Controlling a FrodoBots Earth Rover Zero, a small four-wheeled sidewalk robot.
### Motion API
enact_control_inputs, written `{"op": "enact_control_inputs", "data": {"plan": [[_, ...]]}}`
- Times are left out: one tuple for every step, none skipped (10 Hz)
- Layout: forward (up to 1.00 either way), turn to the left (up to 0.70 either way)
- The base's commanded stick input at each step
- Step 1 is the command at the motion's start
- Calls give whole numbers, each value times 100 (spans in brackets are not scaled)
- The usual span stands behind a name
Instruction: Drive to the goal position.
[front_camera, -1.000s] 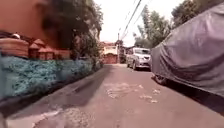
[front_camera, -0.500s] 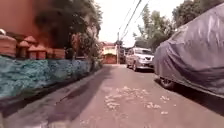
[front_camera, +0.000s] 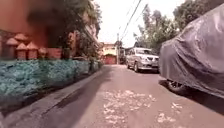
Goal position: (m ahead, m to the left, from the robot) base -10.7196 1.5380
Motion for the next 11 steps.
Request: {"op": "enact_control_inputs", "data": {"plan": [[70, 0], [70, 0], [70, 0], [70, 0], [70, 0], [70, 0], [70, 0], [70, 0], [70, 0], [70, 0], [70, 0]]}}
